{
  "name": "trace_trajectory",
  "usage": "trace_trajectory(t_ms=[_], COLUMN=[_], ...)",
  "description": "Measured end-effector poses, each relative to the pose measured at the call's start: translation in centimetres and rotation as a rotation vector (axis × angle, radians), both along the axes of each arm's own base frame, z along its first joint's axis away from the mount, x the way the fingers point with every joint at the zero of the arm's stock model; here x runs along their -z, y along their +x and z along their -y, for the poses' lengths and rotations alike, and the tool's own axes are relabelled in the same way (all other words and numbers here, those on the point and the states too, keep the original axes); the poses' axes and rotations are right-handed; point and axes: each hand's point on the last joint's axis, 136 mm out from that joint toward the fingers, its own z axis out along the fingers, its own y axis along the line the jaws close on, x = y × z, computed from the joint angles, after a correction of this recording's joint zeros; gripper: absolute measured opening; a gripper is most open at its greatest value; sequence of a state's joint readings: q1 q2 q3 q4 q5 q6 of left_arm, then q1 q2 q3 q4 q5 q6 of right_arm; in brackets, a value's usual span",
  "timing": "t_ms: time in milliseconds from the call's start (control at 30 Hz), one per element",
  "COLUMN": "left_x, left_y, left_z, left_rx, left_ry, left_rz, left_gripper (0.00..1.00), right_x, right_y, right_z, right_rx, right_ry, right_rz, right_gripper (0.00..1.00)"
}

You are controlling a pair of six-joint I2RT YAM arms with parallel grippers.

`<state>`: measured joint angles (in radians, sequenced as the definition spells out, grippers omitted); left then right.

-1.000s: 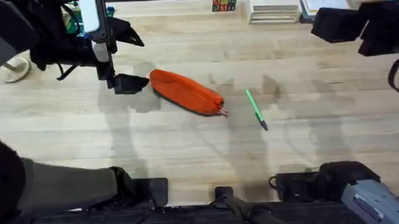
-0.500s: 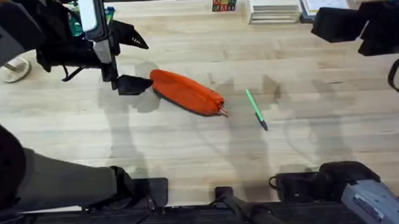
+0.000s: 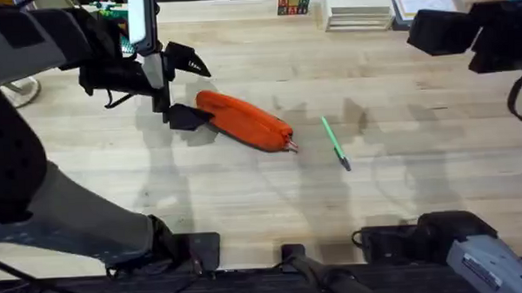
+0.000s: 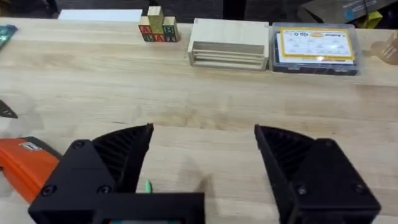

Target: Unzip the bag, pick up the pens from the table one at a time and place them inside, then zip the bag closed.

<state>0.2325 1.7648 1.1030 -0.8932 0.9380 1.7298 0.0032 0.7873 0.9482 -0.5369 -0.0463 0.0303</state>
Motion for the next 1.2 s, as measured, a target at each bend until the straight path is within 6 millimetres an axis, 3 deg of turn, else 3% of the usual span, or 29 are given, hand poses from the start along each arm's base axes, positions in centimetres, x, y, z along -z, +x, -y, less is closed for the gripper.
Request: trace_trajectory(t_ms=[167, 233, 400, 433, 767, 867, 900, 967, 1000, 1200], left_x=[0.4, 0.3, 0.0, 0.0, 0.0, 0.0, 0.0, 0.0, 0.0, 0.0], left_y=[0.0, 0.0, 0.0, 0.0, 0.0, 0.0, 0.0, 0.0, 0.0, 0.0], left_z=[0.3, 0.3, 0.6, 0.6, 0.6, 0.6, 0.6, 0.6, 0.6, 0.6], left_rx=[0.000, -0.001, 0.001, 0.003, 0.003, 0.003, 0.003, 0.003, 0.003, 0.003], left_ry=[-0.033, -0.038, -0.065, -0.064, -0.063, -0.064, -0.064, -0.065, -0.065, -0.065], left_rz=[-0.021, -0.021, -0.021, -0.017, -0.016, -0.015, -0.015, -0.015, -0.015, -0.015], left_gripper=[0.992, 0.907, 0.153, 0.072, 0.045, 0.045, 0.045, 0.045, 0.045, 0.043], right_x=[0.0, 0.0, 0.0, 0.0, 0.0, 0.4, 2.0, 2.8, 4.4, 7.4], right_y=[0.0, 0.0, 0.0, 0.0, 0.0, -0.6, -1.6, -2.2, -3.7, -5.9], right_z=[0.0, 0.0, 0.0, 0.0, -0.4, -2.4, -5.1, -6.1, -8.9, -12.1], right_rx=[0.000, 0.000, 0.000, 0.000, -0.005, -0.088, -0.210, -0.250, -0.356, -0.472], right_ry=[0.000, 0.000, 0.000, 0.000, 0.036, 0.134, 0.230, 0.251, 0.273, 0.263], right_rz=[0.000, -0.001, 0.000, 0.000, -0.003, -0.038, -0.140, -0.189, -0.293, -0.467], right_gripper=[0.997, 0.997, 0.998, 0.997, 0.998, 0.998, 0.997, 0.997, 0.997, 0.997])
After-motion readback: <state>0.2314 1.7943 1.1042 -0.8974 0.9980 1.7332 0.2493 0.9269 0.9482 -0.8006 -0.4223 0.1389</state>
